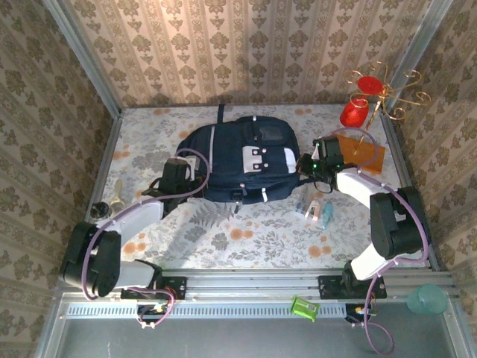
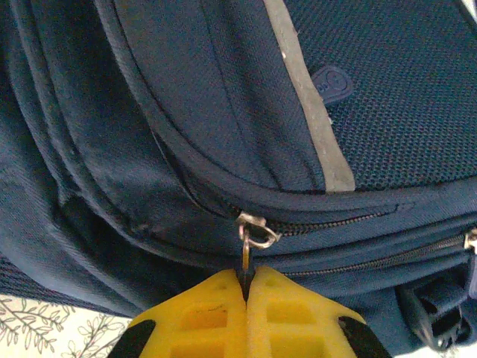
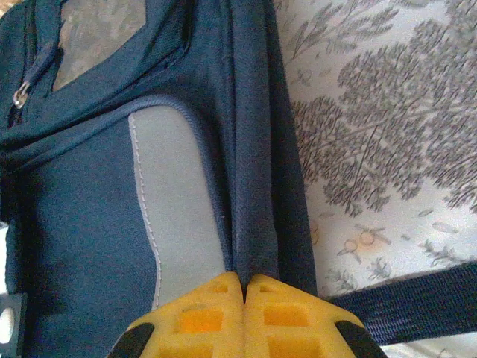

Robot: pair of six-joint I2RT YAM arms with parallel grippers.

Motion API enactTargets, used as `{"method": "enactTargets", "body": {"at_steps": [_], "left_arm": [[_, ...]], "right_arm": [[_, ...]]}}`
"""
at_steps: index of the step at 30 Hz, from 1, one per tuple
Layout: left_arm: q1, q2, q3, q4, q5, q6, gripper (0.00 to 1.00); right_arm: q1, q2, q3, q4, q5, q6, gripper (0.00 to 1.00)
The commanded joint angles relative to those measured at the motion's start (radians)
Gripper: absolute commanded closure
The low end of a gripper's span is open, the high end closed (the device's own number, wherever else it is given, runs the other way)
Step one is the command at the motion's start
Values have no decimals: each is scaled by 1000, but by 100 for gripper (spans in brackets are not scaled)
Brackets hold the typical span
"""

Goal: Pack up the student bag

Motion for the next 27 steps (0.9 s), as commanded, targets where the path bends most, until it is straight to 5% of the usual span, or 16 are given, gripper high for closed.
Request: {"method": "enactTargets", "body": {"at_steps": [1,10,18,27], "left_arm": [[8,-41,-36,-104,-10,25,100],[-85,-66,-59,-142,25,64,100],[-97,-45,-56,-112,23,80,100],[-96,34,-53,-29,49,82,100]], "right_arm": [[-17,48,71,-85,198,-58,100],[13,216,291,-166,291,-124,99],[66,122,306,-250,348,-204,66],[183,-40,242,-276,375,-209,59]]}}
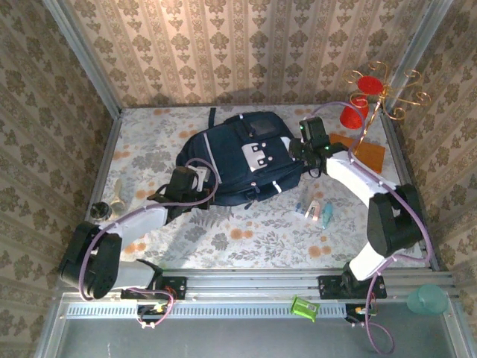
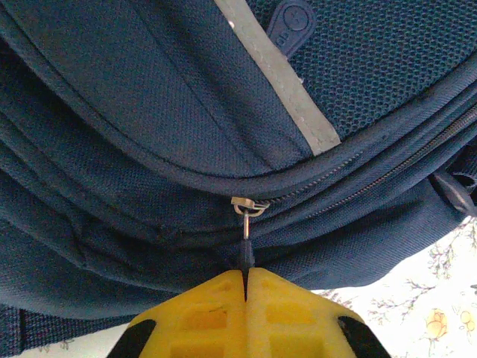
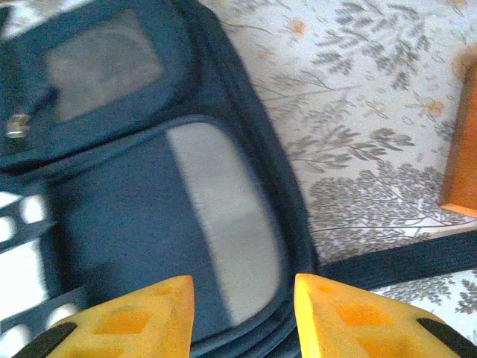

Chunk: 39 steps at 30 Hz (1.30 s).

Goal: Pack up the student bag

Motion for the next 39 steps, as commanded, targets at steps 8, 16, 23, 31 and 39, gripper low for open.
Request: {"method": "enactTargets", "body": {"at_steps": [8,16,23,31,39], "left_arm": [[-4,53,3,14,22,27,84],[-4,70,12,26,0,25,77],[-4,85,33,44,-15,35,83],[-6,69,39,32,-8,37,100],[-84,-33,-6,55,70,-7,100]], "right_arm": [[53,-52,-65,-16,3,10,59],[53,-52,-81,-13,-11,13,59],[60,-79,-95,-12,-23,12,60],[105,-179,-164,22,-70,47,59],[276,-106,-202,246,-268,274,40]]}}
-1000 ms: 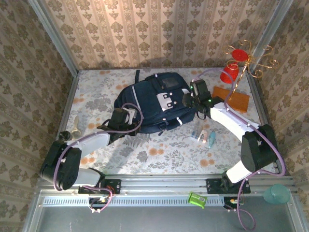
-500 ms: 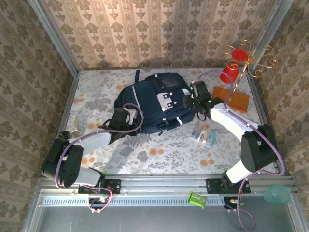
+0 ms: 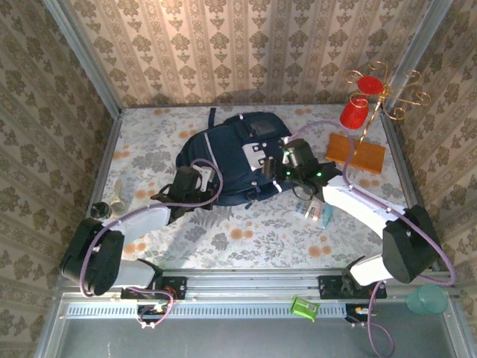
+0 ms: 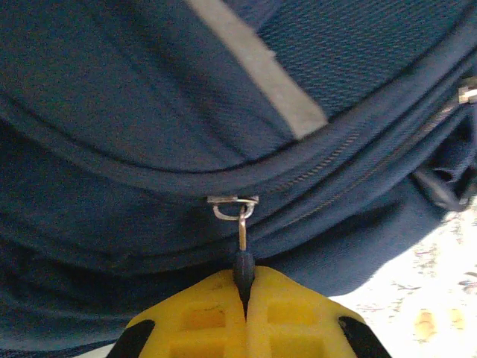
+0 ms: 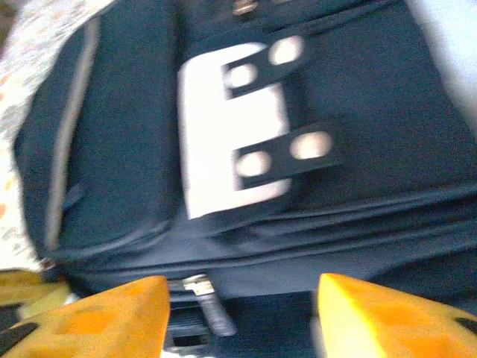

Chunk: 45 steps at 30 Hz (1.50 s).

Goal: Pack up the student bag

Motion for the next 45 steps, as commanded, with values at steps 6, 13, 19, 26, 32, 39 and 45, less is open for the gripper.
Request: {"method": "enactTargets", "body": {"at_steps": [6,13,19,26,32,39,45], "left_arm": [[-119,-73,-15,-4,37,-31,100],[-189,-72,-18,-14,-7,-21,100],[-193,-91,-17,-99,-141,15,100],[-158,-99,-1,-186,-294,116,100],[-91,-121,1,-212,-334,161,100],[-68,-119,16,-206,-263,145,100],[-154,-89,17,-156,-123,99,100]], "right_arm": [[105,175,20,211,-145,287,33],[108,265,28,264,-134,387,39],[94,241,5,217,-41,362,89],[40,171,-33,137,-103,255,100],[-37,129,-24,32,-209,124,100],[-170,213,119,-195,-361,-121,100],[-188,345,315,-336,-409,-242,94]]}}
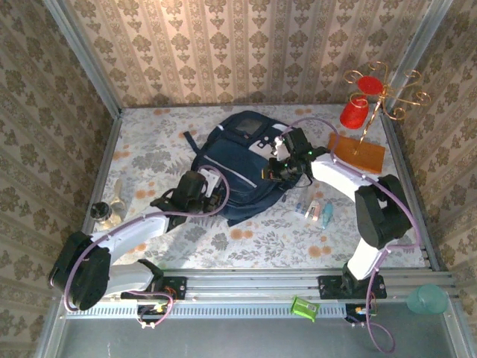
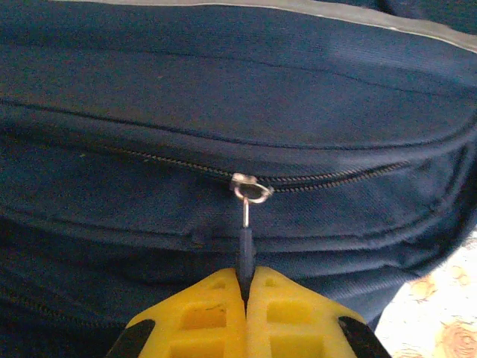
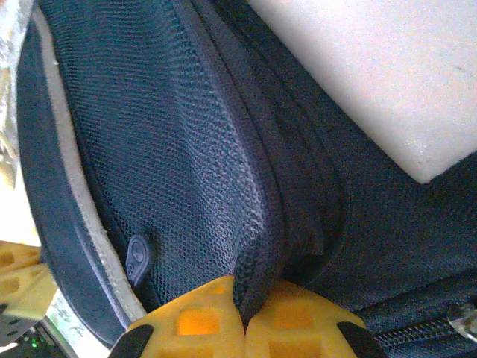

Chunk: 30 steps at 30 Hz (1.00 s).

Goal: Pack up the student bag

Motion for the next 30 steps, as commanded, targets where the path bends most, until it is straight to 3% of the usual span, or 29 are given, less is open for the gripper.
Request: {"method": "enactTargets", "body": {"at_steps": [1,7,12,21,25,30], "left_arm": [[-55,19,16,-57,32,-42,100],[-133,38,29,-17,50,-105,100],[-160,58,46,-1,48,-126,100],[-192,72,52,1,30,-116,100],[-194,71,48,-14,12,-105,100],[-194,64,40,-22,-9,-95,100]], "right_arm": [[-24,53,93,-100,18,-121,90],[-25,-124,-59,-5,97,6,51],[32,-273,-268,136,109,183,37],[135,-250,-376,332,140,336,40],[139,-219,-375,383,136,363,48],[137,-214,-377,386,183,376,65]]}}
